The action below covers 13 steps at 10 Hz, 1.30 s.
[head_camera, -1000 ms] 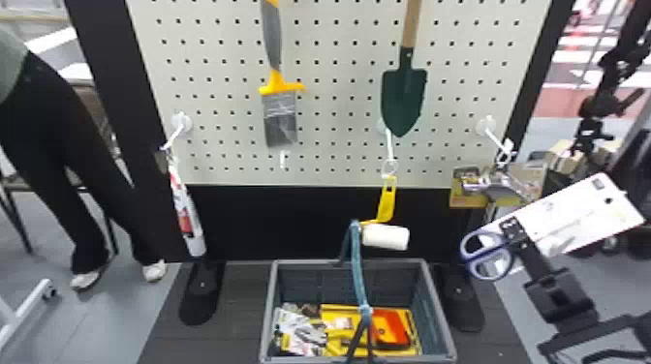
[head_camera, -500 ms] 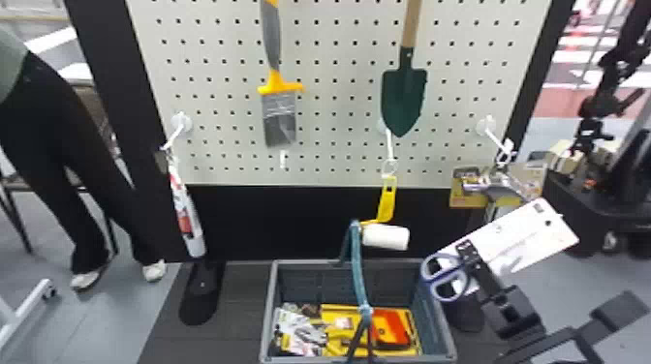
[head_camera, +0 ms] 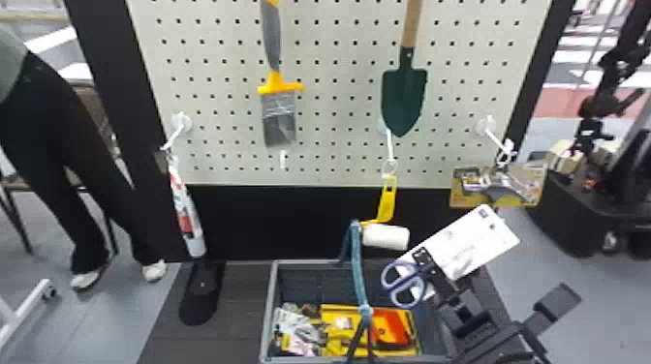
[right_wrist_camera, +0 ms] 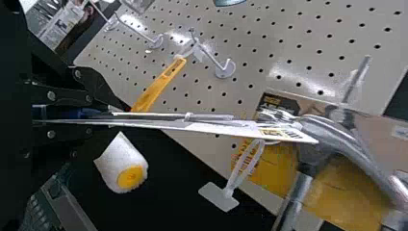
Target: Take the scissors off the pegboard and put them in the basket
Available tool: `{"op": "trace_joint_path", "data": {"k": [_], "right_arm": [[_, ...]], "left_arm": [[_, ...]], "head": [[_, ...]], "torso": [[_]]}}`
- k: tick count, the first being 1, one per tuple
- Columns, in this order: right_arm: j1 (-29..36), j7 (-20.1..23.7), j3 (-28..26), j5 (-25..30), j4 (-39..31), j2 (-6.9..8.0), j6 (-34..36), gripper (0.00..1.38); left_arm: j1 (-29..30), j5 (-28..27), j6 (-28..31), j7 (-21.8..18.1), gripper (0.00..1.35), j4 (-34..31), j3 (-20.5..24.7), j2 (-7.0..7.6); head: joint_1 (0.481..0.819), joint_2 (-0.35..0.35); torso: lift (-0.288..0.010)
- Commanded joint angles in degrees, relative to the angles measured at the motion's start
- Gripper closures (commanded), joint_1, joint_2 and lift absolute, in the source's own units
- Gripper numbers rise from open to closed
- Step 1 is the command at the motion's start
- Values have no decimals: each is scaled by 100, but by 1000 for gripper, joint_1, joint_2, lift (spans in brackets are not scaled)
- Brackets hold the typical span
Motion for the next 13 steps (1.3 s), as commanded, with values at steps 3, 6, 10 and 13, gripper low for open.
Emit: {"op": "trace_joint_path", "data": {"k": [3, 6, 10, 13], "right_arm": [[-244, 108, 333, -1, 348, -50, 212, 1171], [-355, 196, 509, 70, 474, -103, 450, 1171], [-466, 319, 500, 544, 319, -165, 625, 848], [-503, 336, 491, 571, 305, -165, 581, 114]], "left_arm": [[-12, 0, -8, 0, 102, 14, -9, 0], [-24, 0, -17, 0, 102, 42, -9, 9], [-36, 9, -34, 0, 102, 56, -18, 18], [-49, 9, -52, 0, 102, 84, -26, 18]], "head": [[549, 0], [549, 0], [549, 0], [549, 0]], "torso": [[-100], [-100], [-100], [-100]]}}
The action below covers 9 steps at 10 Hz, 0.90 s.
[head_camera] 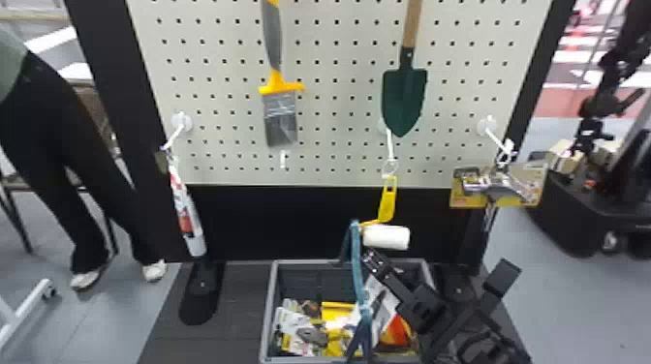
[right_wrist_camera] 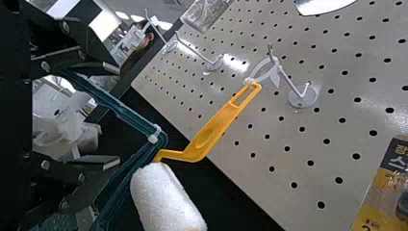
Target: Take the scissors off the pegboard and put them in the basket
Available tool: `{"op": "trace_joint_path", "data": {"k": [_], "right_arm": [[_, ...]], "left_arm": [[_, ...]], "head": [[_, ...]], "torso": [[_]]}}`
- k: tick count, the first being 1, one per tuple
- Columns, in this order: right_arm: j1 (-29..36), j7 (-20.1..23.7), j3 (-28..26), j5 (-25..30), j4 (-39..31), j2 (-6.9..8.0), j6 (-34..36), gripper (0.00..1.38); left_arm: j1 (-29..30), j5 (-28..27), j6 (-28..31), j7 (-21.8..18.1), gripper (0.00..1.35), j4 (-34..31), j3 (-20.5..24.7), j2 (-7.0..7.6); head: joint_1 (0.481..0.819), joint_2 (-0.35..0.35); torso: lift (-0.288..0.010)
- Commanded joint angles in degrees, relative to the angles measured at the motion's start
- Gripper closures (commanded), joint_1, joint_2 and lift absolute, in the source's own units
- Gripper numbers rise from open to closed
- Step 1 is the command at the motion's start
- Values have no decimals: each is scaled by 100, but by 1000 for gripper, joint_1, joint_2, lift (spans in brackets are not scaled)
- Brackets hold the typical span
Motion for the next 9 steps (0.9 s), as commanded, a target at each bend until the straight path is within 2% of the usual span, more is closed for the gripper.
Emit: {"op": "trace_joint_path", "data": {"k": [1, 9], "right_arm": [[-2, 9, -1, 1, -2, -5, -34, 88], [-14, 53, -1, -7, -2, -14, -122, 111]], "left_arm": [[0, 0, -2, 0, 102, 6, -1, -4], [-12, 18, -11, 0, 102, 34, 8, -30]], "head": [[549, 0], [549, 0]], "torso": [[-100], [-100]]}}
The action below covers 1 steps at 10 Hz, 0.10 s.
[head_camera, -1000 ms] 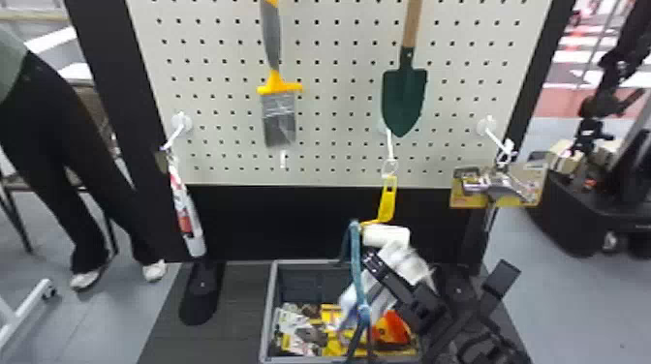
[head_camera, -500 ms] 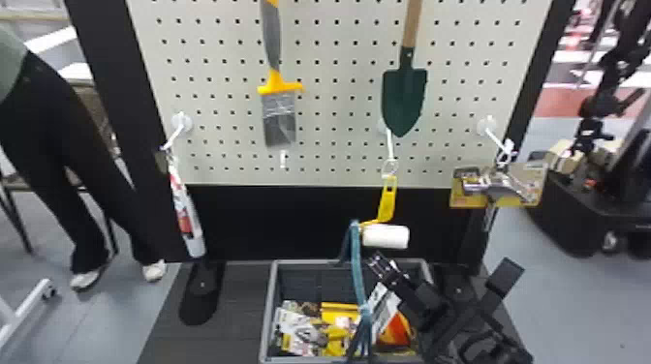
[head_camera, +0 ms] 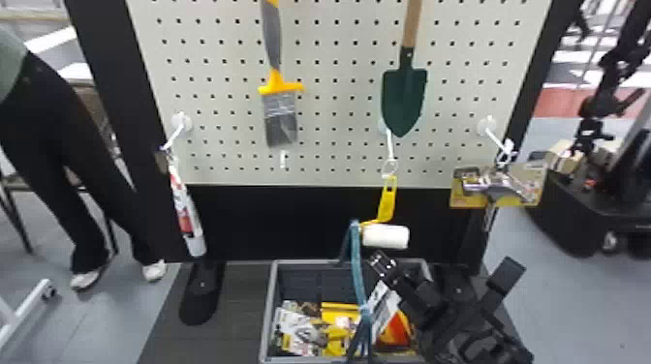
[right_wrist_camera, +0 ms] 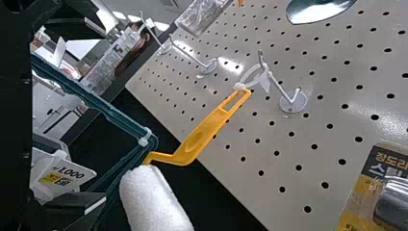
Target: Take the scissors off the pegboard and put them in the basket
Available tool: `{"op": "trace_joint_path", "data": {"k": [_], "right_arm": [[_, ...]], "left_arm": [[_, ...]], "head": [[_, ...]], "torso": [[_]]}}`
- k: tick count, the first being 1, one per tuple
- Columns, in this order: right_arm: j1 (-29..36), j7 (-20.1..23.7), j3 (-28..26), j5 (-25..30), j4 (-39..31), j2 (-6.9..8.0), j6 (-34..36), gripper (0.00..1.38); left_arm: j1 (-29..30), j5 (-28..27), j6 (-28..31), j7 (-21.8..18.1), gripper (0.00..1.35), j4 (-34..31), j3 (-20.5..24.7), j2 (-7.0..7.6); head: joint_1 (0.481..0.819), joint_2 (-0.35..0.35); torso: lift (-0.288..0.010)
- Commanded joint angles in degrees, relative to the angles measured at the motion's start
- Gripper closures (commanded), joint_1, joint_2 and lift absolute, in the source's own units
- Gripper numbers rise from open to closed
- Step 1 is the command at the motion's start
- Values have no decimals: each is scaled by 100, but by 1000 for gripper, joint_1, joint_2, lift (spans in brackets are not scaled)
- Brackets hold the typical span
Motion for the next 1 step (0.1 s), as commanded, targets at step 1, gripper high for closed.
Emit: {"op": "trace_joint_path", "data": {"k": [1], "right_arm": [[0, 0, 1, 0, 2, 0, -9, 111]], "left_arm": [[0, 3, 0, 0, 102, 0, 2, 0]], "head": [[549, 0]], "torso": [[-100]]}}
